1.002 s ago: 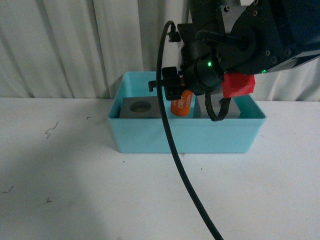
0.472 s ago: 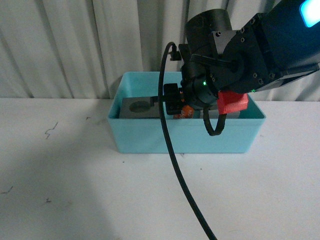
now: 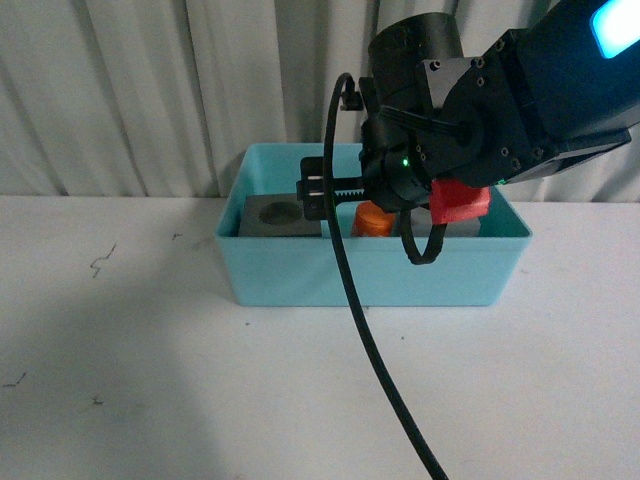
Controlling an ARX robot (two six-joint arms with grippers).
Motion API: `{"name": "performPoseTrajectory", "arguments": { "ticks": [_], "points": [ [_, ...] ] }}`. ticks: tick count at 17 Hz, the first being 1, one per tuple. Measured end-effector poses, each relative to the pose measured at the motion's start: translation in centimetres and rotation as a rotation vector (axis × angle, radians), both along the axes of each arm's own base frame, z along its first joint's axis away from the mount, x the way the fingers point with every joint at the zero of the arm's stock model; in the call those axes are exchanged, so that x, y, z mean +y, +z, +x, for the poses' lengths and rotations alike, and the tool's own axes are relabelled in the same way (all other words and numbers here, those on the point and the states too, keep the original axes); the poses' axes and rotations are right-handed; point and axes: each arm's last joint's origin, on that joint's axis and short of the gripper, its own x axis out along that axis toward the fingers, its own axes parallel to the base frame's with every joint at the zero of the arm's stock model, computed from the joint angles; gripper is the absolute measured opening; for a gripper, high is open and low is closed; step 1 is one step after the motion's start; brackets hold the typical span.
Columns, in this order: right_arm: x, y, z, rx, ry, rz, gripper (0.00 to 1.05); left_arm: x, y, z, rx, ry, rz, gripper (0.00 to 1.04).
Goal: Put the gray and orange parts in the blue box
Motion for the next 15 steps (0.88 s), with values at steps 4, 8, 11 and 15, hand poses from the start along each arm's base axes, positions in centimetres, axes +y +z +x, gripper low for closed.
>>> {"name": "performPoseTrajectory", "arguments": {
  "ticks": [4,8,11,15],
  "points": [
    [-3.3,9.5,-4.8,-0.258,0.008,0.111,0.98,0.0,0.0,0.0,0.000,0.000,0.000,0.98],
    [-11.8,12.8,-14.2,-0.294,-0.107,0.081,0.98,0.0,0.0,0.0,0.000,0.000,0.000,0.98],
    [-15.2,10.1,-23.9,-0.126,-0.194,0.031,0.98,0.0,0.0,0.0,0.000,0.000,0.000,0.98],
    [-14.6,8.3,-32.7,-0.024,-0.214,0.060,0.98,0.0,0.0,0.0,0.000,0.000,0.000,0.98]
  ]
}}
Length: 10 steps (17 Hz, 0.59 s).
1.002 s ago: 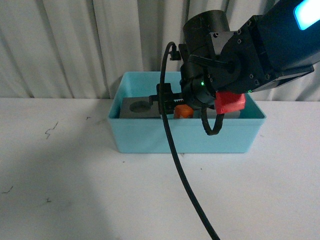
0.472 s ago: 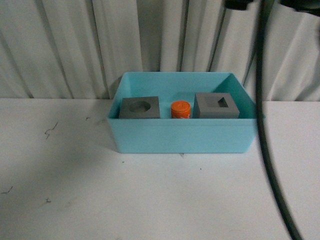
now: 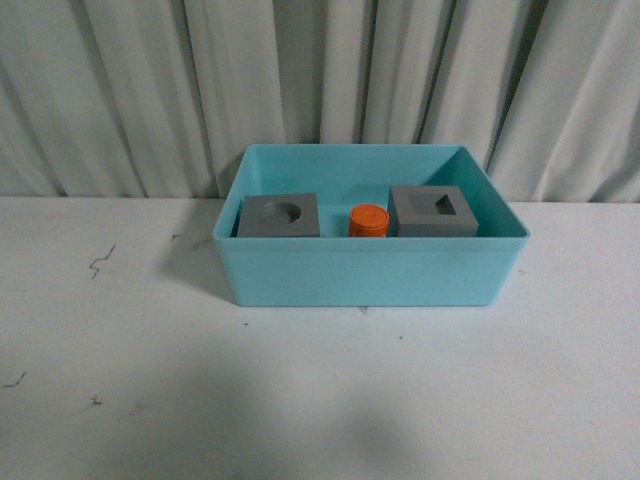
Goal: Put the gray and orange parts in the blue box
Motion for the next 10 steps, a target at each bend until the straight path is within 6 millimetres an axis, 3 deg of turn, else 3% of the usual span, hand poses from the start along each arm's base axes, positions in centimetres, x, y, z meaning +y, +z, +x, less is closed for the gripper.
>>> {"name": "performPoseTrajectory", "arguments": {
  "ticks": [1,3,4,5,6,10],
  "points": [
    [0.4,-0.6,-1.2,0.043,-0.018,0.009,0.98,0.0,0.0,0.0,0.000,0.000,0.000,0.98],
    [1.0,-0.8,-1.8,0.064,-0.037,0.051,0.98,0.0,0.0,0.0,0.000,0.000,0.000,0.98],
    [1.1,-0.9,-1.4,-0.056,-0.070,0.085,0.95,0.0,0.0,0.0,0.000,0.001,0.000,0.98],
    [0.2,-1.9,-1.9,-0.320,-0.095,0.089,0.80,0.0,0.0,0.0,0.000,0.005,0.000,0.98],
    [-0.7,-2.4,-2.1,-0.443,-0.105,0.046,0.69,0.0,0.0,0.0,0.000,0.002,0.000,0.98],
    [-2.4,-2.2,-2.5,-0.536,-0.070,-0.081,0.31,0.0,0.0,0.0,0.000,0.000,0.000,0.98]
  ]
}}
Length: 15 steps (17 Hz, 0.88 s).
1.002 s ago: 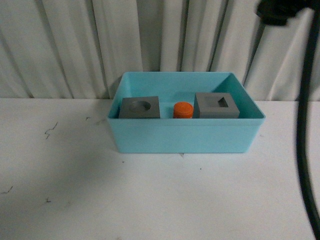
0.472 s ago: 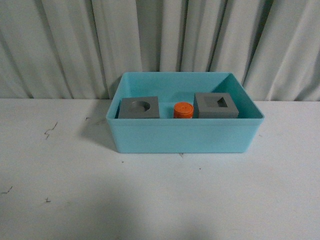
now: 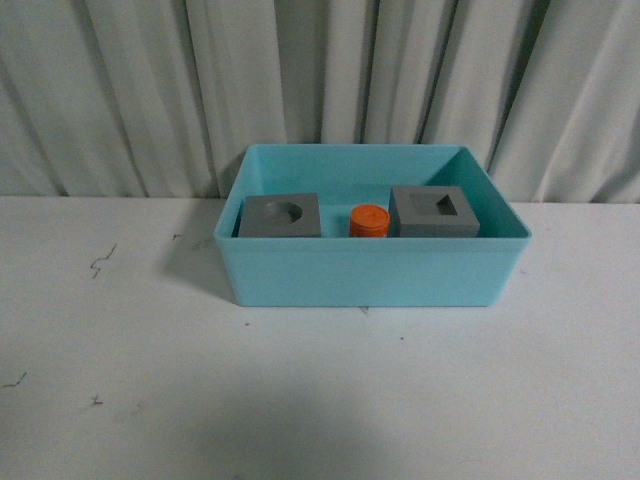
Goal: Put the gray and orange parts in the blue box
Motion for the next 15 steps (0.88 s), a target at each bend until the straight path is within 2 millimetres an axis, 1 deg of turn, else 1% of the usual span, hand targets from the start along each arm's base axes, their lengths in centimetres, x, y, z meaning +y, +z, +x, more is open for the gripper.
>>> {"name": "performPoseTrajectory", "arguments": {
  "ticks": [2,3,4,5,6,8,15],
  "points": [
    [-0.6,-0.6,-0.1,0.010,-0.004,-0.017,0.11,0.0,0.0,0.0,0.000,0.000,0.000,0.98],
    [-0.9,-0.6,-0.2,0.005,-0.006,-0.025,0.01,0.0,0.0,0.0,0.000,0.000,0.000,0.98],
    [-1.5,-2.0,-1.3,0.032,0.016,-0.035,0.02,0.0,0.0,0.0,0.001,0.002,0.000,0.98],
    [-2.2,-1.6,-1.4,-0.014,0.008,-0.032,0.02,0.0,0.0,0.0,-0.001,0.000,0.000,0.98],
    [-2.7,-1.7,-1.4,-0.006,-0.035,-0.032,0.02,0.0,0.0,0.0,0.000,0.000,0.000,0.98],
    [-2.5,-1.7,-1.4,-0.004,0.002,-0.033,0.02,0.0,0.0,0.0,0.000,0.000,0.000,0.98],
    [-2.5,-1.7,-1.4,-0.003,0.001,-0.033,0.02,0.0,0.0,0.0,0.000,0.000,0.000,0.98]
  ]
}}
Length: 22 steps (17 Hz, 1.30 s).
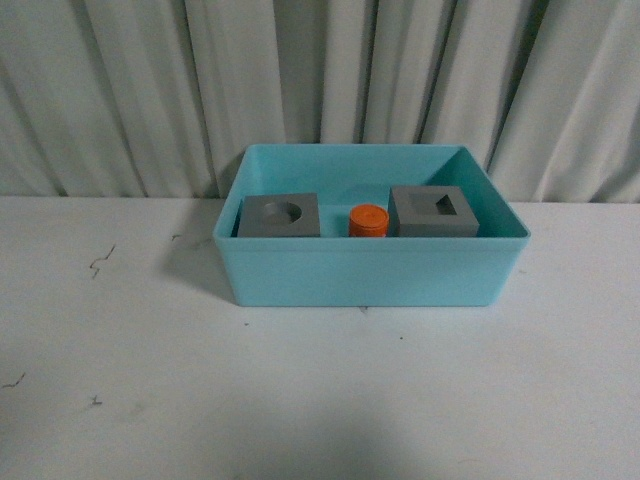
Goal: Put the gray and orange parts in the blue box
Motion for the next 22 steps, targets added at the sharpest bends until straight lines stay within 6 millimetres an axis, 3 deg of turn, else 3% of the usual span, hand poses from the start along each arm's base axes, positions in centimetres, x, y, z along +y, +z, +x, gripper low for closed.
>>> {"name": "performPoseTrajectory", "arguments": {
  "ticks": [3,4,5,6,10,22],
  "points": [
    [0.00,0.00,0.00,0.000,0.000,0.000,0.02,0.00,0.00,0.00,0.000,0.000,0.000,0.98],
    [0.00,0.00,0.00,0.000,0.000,-0.001,0.08,0.00,0.00,0.00,0.000,0.000,0.000,0.98],
    [0.00,0.00,0.00,0.000,0.000,-0.001,0.34,0.00,0.00,0.00,0.000,0.000,0.000,0.98],
    [0.00,0.00,0.00,0.000,0.000,-0.001,0.50,0.00,0.00,0.00,0.000,0.000,0.000,0.98],
    [0.00,0.00,0.00,0.000,0.000,0.000,1.00,0.00,0.00,0.00,0.000,0.000,0.000,0.98],
    [0.00,0.00,0.00,0.000,0.000,-0.001,0.98,0.00,0.00,0.00,0.000,0.000,0.000,0.98]
  ]
}}
